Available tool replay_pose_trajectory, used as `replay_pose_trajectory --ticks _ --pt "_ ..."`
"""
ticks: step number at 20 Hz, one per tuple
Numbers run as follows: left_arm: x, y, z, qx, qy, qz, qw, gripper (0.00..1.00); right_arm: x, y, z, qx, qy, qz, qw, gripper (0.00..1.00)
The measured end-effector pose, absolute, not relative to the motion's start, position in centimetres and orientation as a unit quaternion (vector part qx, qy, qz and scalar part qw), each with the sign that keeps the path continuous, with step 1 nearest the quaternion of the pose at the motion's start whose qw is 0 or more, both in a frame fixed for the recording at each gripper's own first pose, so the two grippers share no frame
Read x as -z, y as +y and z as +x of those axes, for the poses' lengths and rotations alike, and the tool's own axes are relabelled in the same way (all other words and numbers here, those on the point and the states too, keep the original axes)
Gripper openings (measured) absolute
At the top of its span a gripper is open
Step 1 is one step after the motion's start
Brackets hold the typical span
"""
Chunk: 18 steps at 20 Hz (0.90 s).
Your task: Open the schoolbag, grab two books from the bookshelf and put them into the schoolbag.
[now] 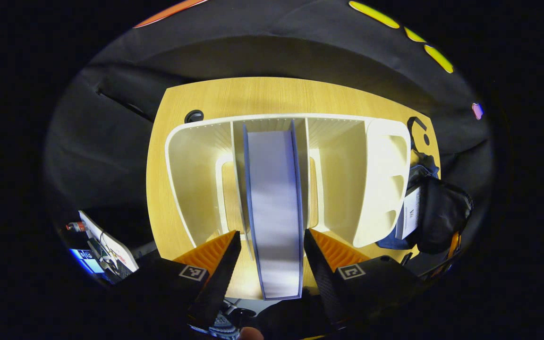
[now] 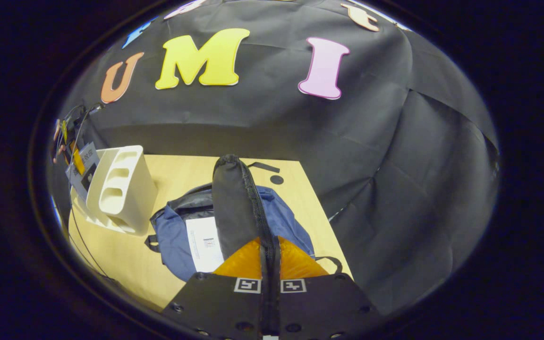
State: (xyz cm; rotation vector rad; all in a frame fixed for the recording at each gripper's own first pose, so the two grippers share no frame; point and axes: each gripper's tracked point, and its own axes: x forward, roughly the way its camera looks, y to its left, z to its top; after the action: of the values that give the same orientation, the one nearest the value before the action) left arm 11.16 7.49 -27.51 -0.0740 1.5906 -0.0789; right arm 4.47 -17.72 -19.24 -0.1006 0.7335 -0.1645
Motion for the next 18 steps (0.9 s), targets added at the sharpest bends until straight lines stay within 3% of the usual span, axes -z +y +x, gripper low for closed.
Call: replay_pose_trajectory --ticks 6,9,12,18 --pt "28.6 8.0 10.9 0.008 0.727 -0.048 0.685 0.65 19.4 -18.1 4.2 0.086 0.356 -0.042 0.930 0.00" --pt "28.9 7.8 10.6 0.004 0.731 -0.061 0.680 0.49 19.4 -18.1 4.3 0.085 0.355 -0.040 0.930 0.00" --pt "28.0 7.9 10.2 -0.002 0.727 -0.062 0.684 0.46 19.4 -18.3 4.3 0.082 0.353 -0.043 0.931 0.00" --pt "22.4 8.7 8.8 0.012 0.683 -0.042 0.729 0.43 19.4 -18.3 4.4 0.075 0.348 -0.041 0.934 0.00"
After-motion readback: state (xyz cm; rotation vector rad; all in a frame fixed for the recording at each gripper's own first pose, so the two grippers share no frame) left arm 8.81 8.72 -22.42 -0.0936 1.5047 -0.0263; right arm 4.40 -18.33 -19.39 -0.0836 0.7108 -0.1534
